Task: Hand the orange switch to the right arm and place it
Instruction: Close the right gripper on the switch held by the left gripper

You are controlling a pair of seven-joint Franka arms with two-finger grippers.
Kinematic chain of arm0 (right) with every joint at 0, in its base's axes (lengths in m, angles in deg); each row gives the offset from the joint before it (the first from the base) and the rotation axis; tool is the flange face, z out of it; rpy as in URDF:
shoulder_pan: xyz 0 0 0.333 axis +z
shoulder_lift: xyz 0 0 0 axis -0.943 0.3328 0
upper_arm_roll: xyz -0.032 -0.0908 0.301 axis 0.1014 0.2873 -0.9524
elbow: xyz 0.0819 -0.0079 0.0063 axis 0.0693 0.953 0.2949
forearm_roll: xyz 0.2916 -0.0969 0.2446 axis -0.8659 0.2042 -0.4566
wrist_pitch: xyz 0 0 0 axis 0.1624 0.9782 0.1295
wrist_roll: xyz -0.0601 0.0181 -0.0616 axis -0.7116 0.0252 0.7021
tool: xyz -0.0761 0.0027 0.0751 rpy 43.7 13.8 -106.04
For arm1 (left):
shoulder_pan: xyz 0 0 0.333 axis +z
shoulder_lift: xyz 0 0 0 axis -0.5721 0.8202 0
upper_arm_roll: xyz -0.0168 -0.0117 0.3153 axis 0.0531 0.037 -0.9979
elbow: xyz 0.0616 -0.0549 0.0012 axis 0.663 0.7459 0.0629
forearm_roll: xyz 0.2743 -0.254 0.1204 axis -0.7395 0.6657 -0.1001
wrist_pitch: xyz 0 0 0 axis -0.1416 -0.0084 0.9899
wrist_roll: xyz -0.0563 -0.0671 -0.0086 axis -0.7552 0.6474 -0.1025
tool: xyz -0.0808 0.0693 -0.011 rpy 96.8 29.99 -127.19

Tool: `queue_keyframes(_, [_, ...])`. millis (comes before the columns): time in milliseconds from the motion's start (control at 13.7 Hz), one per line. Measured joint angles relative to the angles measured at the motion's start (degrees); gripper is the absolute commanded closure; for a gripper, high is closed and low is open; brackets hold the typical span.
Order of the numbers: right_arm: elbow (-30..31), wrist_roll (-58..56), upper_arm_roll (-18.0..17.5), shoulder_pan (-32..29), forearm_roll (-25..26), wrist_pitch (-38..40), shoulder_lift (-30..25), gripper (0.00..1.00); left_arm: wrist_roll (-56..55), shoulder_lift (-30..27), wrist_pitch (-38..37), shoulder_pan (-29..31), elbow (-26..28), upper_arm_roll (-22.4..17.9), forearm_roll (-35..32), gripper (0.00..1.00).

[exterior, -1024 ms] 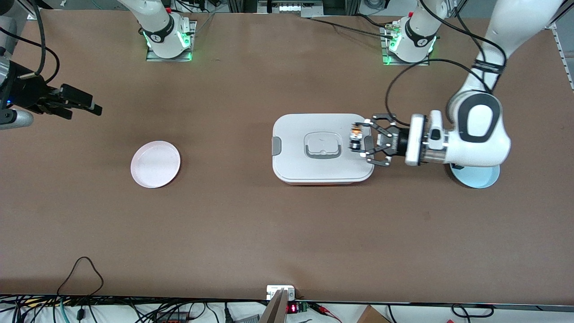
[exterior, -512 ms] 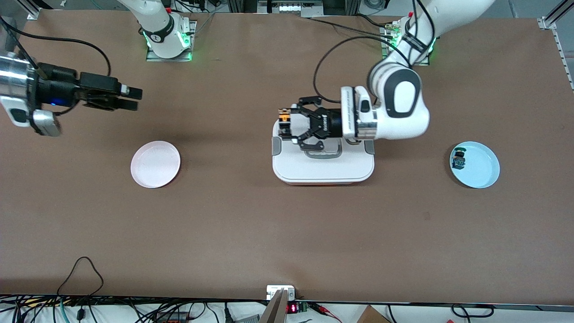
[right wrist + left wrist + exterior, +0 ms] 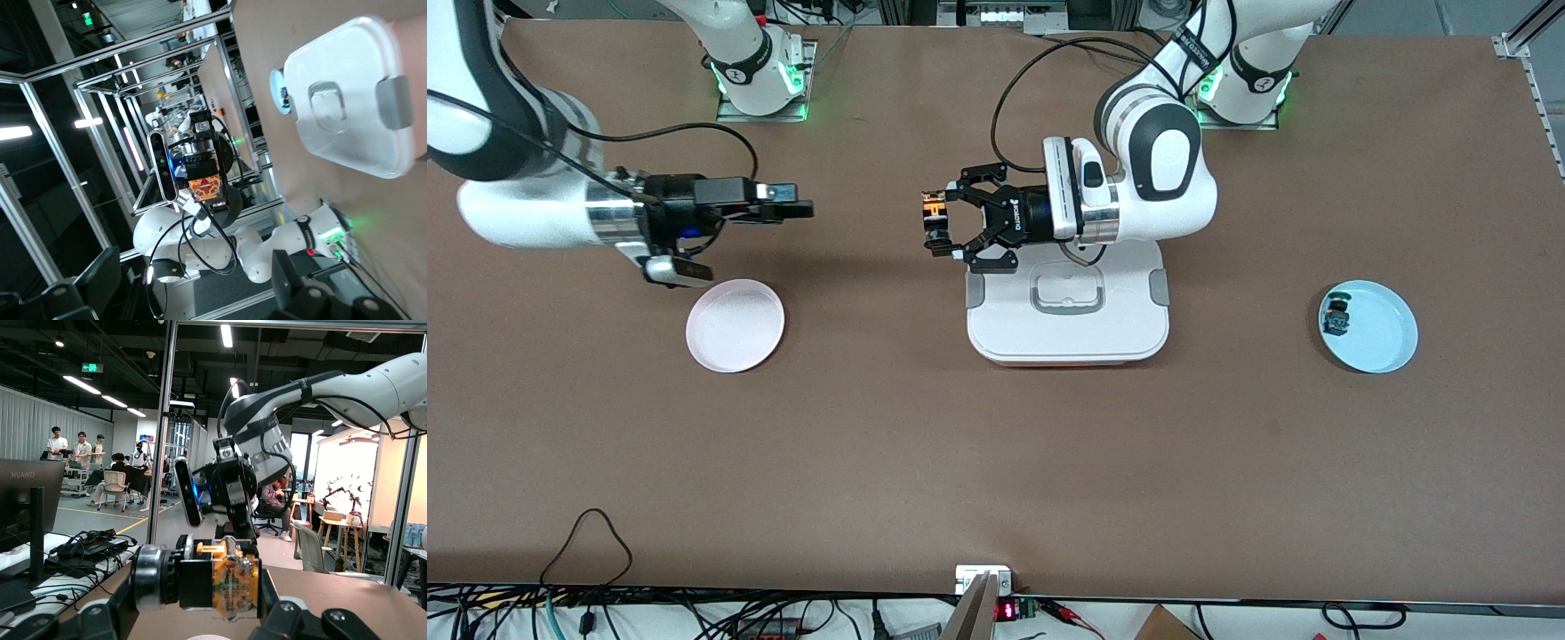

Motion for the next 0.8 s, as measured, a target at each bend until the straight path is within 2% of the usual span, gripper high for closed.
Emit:
queue_keyframes(293, [0.0, -7.5, -0.1, 4.5, -6.3, 0.0, 3.0, 0.00, 0.0, 0.0, 1.4, -0.6, -0.6, 0.0, 0.5, 0.78])
queue_keyframes(512, [-0.6, -11.8, -0.1, 6.7, -7.8, -0.1, 4.4, 0.00, 0.0, 0.0, 1.9, -0.9, -0.8, 0.0, 0.6, 0.78])
queue_keyframes(805, [-2.0, -12.1, -0.1, 9.3, -10.7, -0.9, 5.3, 0.00, 0.0, 0.0, 2.1, -1.6, -0.8, 0.0, 0.6, 0.78])
